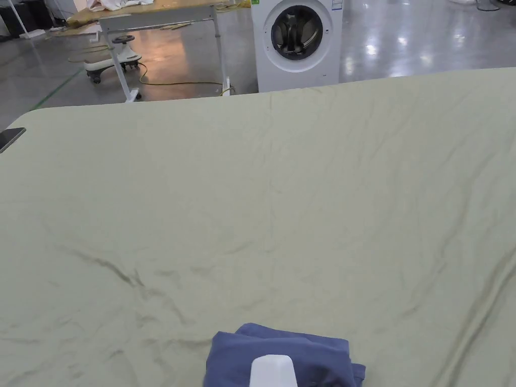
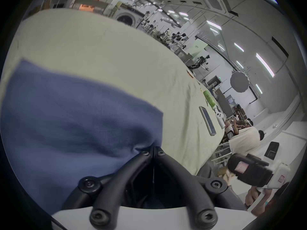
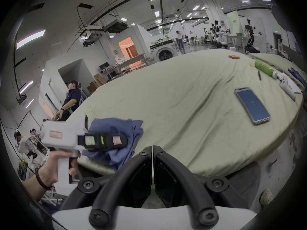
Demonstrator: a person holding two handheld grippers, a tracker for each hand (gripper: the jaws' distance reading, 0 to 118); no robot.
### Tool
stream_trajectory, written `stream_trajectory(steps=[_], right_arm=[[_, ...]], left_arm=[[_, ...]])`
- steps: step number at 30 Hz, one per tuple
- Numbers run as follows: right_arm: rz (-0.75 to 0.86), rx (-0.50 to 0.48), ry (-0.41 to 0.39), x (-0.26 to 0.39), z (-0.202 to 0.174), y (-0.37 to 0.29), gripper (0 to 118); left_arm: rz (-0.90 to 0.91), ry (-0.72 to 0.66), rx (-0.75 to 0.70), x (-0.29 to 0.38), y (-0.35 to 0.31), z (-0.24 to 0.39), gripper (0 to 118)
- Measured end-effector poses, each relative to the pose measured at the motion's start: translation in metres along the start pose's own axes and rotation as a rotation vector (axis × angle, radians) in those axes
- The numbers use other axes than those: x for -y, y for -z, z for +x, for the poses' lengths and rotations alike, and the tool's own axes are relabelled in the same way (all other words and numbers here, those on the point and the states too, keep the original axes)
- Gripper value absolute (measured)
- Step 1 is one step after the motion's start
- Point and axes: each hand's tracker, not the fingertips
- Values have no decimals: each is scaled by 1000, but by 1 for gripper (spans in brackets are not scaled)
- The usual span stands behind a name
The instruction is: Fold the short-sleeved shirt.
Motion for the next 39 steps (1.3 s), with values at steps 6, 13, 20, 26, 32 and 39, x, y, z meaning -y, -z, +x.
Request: stream_trajectory(steps=[6, 13, 20, 26, 32, 39], right_arm=[[-89, -141, -157, -29, -37, 65, 0], [-322, -103, -193, -40, -53, 156, 0], [-394, -98, -119, -44, -38, 172, 0], [-367, -107, -120, -39, -34, 168, 0], [-355, -118, -78, -36, -30, 167, 0], [-292, -102, -22, -35, -37, 153, 0]], left_arm=[[209, 27, -107, -16, -86, -23, 34], [239, -126, -255, -12, -129, -81, 68], [140, -208, -157, -10, -108, -115, 84], [97, -320, -50, -12, -70, -137, 84], [107, -441, 52, -6, -57, -146, 39], [198, -407, 52, -5, -68, -135, 23]])
